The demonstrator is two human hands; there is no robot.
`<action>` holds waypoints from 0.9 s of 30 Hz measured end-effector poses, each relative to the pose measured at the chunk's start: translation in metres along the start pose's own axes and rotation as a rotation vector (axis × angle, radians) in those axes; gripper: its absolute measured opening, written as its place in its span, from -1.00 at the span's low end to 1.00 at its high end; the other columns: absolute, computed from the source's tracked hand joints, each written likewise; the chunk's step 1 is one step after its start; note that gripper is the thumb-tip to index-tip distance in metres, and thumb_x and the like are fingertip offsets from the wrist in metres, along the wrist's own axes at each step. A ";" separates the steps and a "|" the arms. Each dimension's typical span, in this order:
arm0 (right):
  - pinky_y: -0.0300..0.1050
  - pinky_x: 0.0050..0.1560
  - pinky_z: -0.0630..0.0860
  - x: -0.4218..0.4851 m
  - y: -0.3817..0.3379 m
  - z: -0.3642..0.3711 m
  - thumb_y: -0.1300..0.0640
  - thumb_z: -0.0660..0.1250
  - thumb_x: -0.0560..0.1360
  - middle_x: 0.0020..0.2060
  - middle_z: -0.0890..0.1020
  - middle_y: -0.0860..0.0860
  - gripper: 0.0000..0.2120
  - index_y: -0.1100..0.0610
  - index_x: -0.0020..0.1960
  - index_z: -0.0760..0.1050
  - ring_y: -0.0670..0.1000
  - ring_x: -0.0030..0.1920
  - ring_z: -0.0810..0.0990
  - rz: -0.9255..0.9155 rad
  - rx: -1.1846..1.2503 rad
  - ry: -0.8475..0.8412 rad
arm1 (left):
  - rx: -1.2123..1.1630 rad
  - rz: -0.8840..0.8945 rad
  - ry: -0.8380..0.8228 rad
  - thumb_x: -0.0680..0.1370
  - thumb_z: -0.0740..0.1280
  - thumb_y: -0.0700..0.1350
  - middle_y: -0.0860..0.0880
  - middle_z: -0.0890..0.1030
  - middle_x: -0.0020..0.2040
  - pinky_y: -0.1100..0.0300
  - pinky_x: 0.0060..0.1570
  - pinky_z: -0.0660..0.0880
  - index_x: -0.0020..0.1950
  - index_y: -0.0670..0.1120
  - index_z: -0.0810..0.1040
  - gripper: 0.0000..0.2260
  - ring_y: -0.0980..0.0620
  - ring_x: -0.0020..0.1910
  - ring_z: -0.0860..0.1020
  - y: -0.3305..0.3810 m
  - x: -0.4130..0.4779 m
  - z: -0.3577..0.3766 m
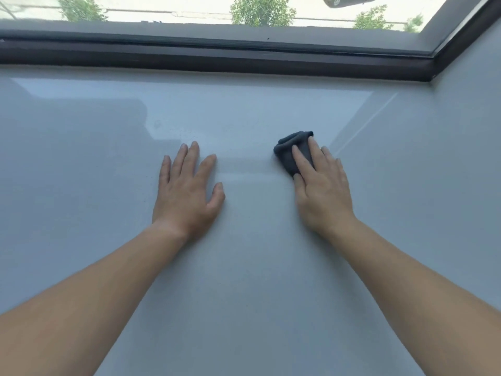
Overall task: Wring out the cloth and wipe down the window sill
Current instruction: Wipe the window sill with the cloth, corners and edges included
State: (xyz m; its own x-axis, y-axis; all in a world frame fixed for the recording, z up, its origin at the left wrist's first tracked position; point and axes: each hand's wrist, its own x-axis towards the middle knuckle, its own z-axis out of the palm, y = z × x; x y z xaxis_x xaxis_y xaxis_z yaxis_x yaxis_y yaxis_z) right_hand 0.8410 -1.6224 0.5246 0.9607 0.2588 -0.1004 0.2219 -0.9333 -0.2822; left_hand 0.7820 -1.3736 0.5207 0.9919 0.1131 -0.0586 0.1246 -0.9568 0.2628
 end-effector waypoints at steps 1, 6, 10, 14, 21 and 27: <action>0.11 0.56 -0.10 -0.004 -0.006 0.002 0.06 0.07 0.64 0.61 -0.02 -0.02 -0.47 -0.11 0.59 0.06 0.12 0.59 -0.03 0.044 -0.005 0.035 | 0.006 -0.003 -0.001 0.55 0.01 0.17 -0.05 0.00 0.63 -0.07 0.55 -0.20 0.56 0.05 0.17 -0.43 0.01 0.60 -0.13 0.000 -0.001 0.001; 0.19 0.54 0.01 -0.073 -0.028 0.022 0.08 0.19 0.56 0.60 0.09 0.01 -0.42 -0.07 0.56 0.18 0.17 0.57 0.08 -0.327 -0.050 -0.029 | 0.071 -0.010 -0.028 0.56 -0.05 0.17 -0.08 -0.02 0.63 -0.11 0.54 -0.24 0.58 0.04 0.12 -0.41 -0.04 0.60 -0.12 0.002 0.001 0.001; 0.19 0.54 0.03 -0.056 0.000 0.011 0.08 0.14 0.59 0.60 0.11 0.00 -0.47 -0.07 0.55 0.20 0.17 0.56 0.11 -0.279 -0.064 -0.021 | 0.080 -0.057 -0.057 0.63 -0.02 0.13 -0.07 -0.04 0.64 -0.14 0.52 -0.28 0.59 0.04 0.07 -0.47 -0.04 0.60 -0.14 0.011 -0.012 -0.003; 0.15 0.55 -0.04 -0.064 -0.013 0.012 0.13 0.16 0.59 0.60 0.06 0.00 -0.43 -0.07 0.57 0.15 0.15 0.57 0.04 0.008 0.005 0.092 | -0.020 -0.012 -0.057 0.57 -0.05 0.15 -0.07 0.00 0.63 -0.08 0.53 -0.28 0.58 0.02 0.15 -0.42 -0.01 0.61 -0.12 0.026 -0.052 -0.003; 0.23 0.51 0.13 -0.119 -0.008 0.018 0.12 0.22 0.54 0.58 0.17 0.02 -0.44 -0.04 0.53 0.25 0.19 0.54 0.19 -0.378 -0.067 -0.025 | 0.019 0.020 -0.064 0.58 -0.09 0.16 -0.05 -0.06 0.64 -0.05 0.54 -0.25 0.61 0.04 0.10 -0.41 0.03 0.60 -0.18 0.024 -0.079 0.008; 0.20 0.54 0.03 -0.103 -0.012 0.016 0.10 0.11 0.55 0.59 0.12 0.03 -0.44 -0.04 0.55 0.20 0.19 0.56 0.11 0.037 -0.005 0.120 | 0.030 0.018 -0.068 0.57 -0.09 0.15 -0.03 -0.08 0.64 -0.05 0.54 -0.27 0.61 0.06 0.07 -0.41 0.04 0.60 -0.20 0.025 -0.080 0.007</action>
State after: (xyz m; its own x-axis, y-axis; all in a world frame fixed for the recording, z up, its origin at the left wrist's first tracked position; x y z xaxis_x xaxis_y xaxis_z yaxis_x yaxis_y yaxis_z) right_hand 0.7367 -1.6335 0.5230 0.9813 0.1924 0.0046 0.1862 -0.9431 -0.2753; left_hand 0.7054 -1.4087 0.5248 0.9897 0.0779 -0.1198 0.1046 -0.9662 0.2358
